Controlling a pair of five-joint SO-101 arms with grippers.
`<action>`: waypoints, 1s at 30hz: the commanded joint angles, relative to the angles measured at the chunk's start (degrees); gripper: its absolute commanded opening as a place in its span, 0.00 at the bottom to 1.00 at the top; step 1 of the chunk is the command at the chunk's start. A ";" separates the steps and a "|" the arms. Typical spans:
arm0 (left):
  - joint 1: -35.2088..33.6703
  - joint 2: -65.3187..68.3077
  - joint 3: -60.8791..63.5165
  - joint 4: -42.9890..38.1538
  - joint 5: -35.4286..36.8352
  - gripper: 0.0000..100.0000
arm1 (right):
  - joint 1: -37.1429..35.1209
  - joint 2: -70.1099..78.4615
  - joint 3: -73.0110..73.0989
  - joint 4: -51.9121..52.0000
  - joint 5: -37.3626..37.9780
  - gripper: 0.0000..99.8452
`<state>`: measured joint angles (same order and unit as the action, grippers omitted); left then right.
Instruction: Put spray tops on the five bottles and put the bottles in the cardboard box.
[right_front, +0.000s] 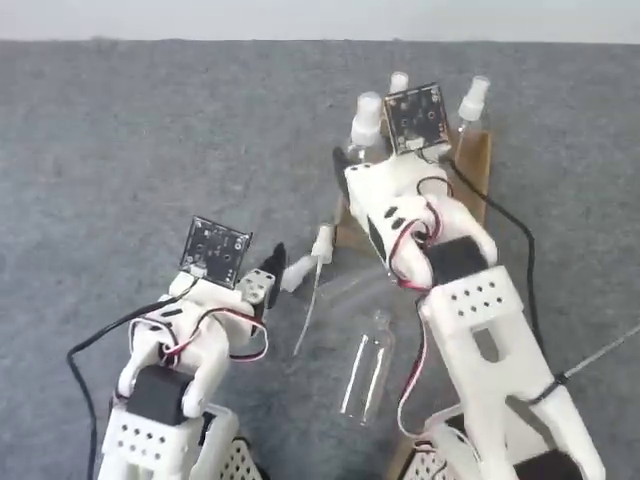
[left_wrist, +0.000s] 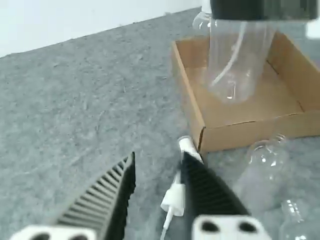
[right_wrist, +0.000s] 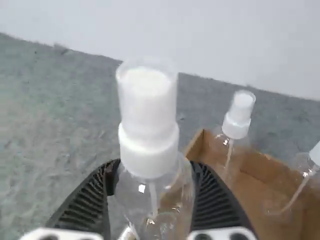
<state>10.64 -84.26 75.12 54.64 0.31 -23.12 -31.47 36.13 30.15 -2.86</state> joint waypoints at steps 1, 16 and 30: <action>-0.35 -0.70 1.54 -5.10 -0.35 0.04 | 0.75 -0.48 -0.88 -3.47 -0.79 0.01; -0.44 -0.70 2.15 -5.80 -0.44 0.04 | 1.80 -0.13 4.48 -5.32 -0.53 0.01; -0.44 -0.70 2.86 -6.07 -0.44 0.04 | 2.15 0.22 4.66 -7.78 -0.70 0.01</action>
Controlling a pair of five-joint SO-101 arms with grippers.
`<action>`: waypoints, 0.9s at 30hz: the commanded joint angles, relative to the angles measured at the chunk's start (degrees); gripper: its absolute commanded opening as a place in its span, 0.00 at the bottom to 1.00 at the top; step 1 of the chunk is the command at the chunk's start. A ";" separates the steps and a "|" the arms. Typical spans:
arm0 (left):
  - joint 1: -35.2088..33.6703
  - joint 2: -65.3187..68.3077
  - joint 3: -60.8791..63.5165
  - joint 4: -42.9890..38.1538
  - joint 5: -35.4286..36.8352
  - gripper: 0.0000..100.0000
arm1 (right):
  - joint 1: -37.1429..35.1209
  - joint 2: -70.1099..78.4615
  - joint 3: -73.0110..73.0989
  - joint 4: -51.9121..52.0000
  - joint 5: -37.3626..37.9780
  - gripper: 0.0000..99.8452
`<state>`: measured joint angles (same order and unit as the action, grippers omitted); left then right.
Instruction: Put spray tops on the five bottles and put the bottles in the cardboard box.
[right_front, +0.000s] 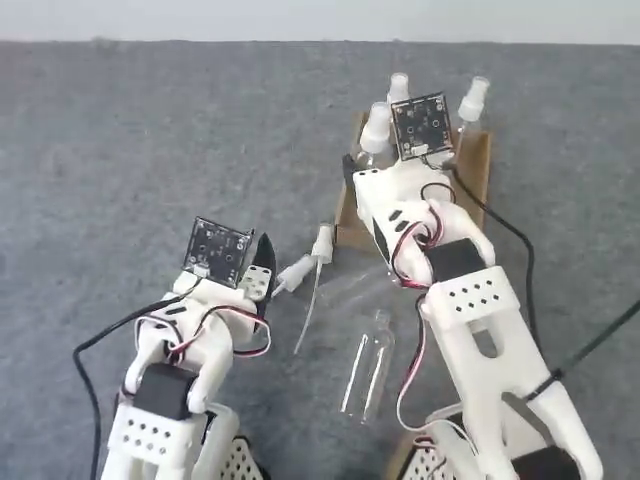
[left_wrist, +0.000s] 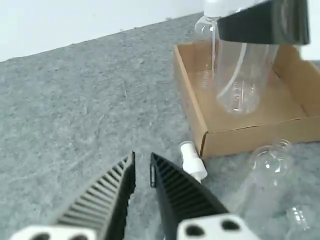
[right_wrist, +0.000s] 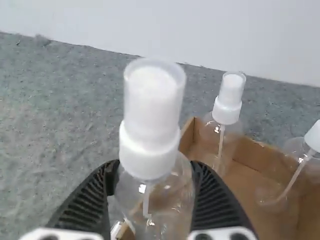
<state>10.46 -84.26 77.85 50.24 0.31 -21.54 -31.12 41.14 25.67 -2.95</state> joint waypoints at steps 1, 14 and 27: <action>-0.26 -0.70 0.22 -1.67 -0.44 0.04 | 0.57 0.13 0.09 -4.62 -0.70 0.01; -0.18 -0.70 0.40 -1.67 -0.44 0.04 | 3.91 14.55 7.12 -32.75 -0.35 0.01; -0.18 -0.70 0.40 -1.76 -0.44 0.04 | 6.02 20.62 7.12 -36.79 -0.70 0.01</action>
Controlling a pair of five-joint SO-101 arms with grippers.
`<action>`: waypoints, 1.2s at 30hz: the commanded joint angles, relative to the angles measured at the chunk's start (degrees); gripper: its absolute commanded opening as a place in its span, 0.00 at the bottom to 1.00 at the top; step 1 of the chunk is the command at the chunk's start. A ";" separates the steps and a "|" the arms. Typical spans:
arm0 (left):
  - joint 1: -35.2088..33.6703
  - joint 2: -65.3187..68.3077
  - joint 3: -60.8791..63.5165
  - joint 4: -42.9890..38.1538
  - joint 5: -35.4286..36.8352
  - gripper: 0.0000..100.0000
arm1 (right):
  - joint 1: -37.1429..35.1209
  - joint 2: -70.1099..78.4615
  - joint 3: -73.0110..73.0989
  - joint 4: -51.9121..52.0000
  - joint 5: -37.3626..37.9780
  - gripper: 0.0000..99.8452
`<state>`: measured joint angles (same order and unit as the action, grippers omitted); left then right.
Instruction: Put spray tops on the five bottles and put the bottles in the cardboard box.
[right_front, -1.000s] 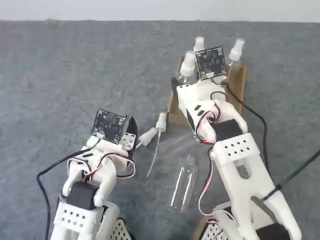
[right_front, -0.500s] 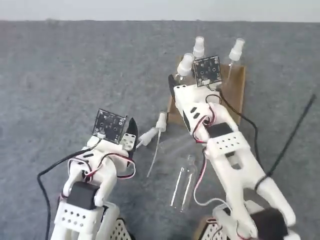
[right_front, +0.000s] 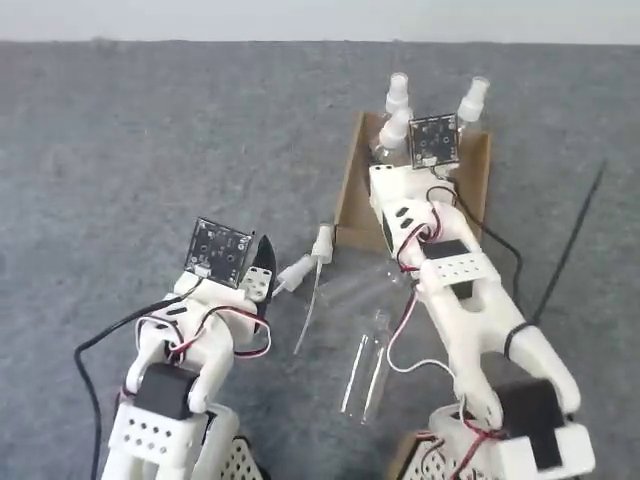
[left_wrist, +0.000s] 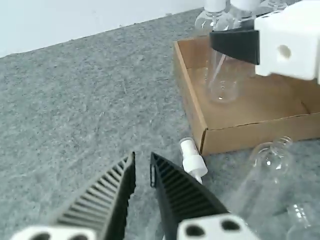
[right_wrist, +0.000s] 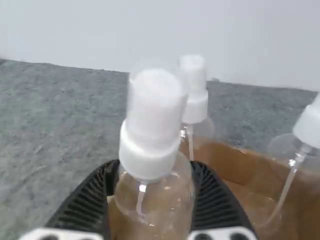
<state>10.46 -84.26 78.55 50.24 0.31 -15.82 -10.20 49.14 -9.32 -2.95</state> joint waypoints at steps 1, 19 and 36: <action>-0.18 -0.70 -0.31 -1.76 -0.44 0.04 | 0.22 0.31 -0.97 -1.80 -0.70 0.01; -0.18 -0.70 -0.31 -1.58 -0.44 0.04 | -1.27 10.51 -5.27 -6.64 -0.44 0.01; -0.18 -0.70 -0.31 -1.58 -0.44 0.04 | -1.54 10.51 -4.92 -6.11 -0.26 0.19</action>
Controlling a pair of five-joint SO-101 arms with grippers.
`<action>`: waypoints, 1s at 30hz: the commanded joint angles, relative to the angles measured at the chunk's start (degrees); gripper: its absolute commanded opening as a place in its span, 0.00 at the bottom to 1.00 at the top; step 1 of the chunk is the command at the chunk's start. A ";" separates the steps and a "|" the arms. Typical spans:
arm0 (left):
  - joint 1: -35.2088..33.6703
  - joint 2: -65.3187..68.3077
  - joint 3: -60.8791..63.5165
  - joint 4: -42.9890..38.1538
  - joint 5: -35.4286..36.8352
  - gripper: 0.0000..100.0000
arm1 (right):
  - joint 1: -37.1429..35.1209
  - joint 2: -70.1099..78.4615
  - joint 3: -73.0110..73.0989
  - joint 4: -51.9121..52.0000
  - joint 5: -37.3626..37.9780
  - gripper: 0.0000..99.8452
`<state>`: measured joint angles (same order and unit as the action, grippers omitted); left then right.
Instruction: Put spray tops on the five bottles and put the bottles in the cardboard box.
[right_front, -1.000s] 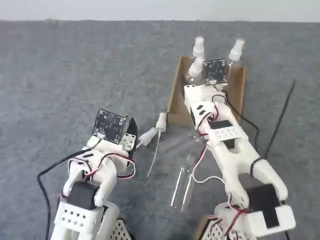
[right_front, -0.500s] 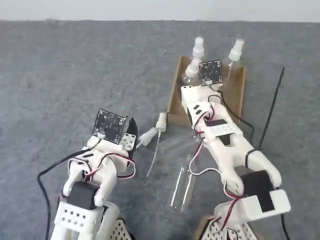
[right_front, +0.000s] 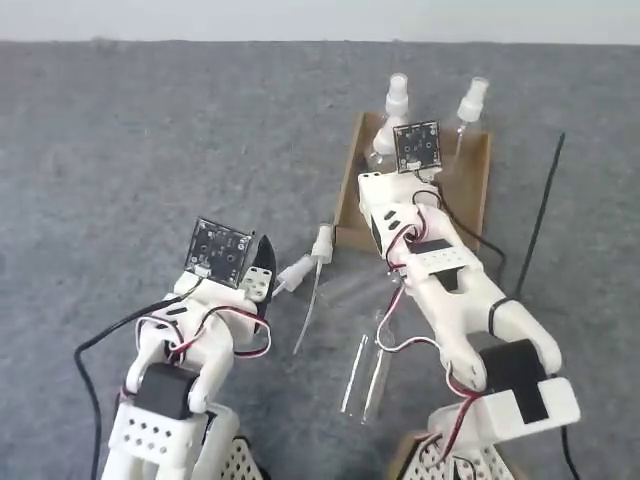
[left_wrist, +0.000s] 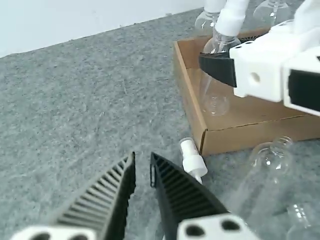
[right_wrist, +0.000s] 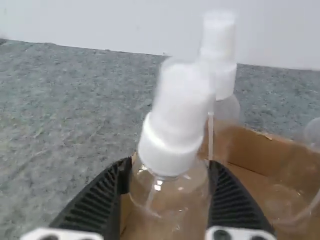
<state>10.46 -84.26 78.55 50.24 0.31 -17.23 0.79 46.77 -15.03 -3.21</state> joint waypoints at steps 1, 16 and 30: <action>-0.18 -0.70 -0.31 -1.58 -0.44 0.04 | -0.13 -0.57 -2.55 -0.40 0.00 0.20; -0.18 -0.70 -0.31 -1.58 -0.44 0.04 | -0.22 -0.84 -2.64 -0.40 3.78 0.20; -0.18 -0.70 0.40 -1.85 -0.44 0.04 | -0.22 -0.84 -2.81 -0.40 4.66 0.20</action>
<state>10.46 -84.26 79.60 50.24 0.31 -17.23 0.97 46.86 -15.03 0.48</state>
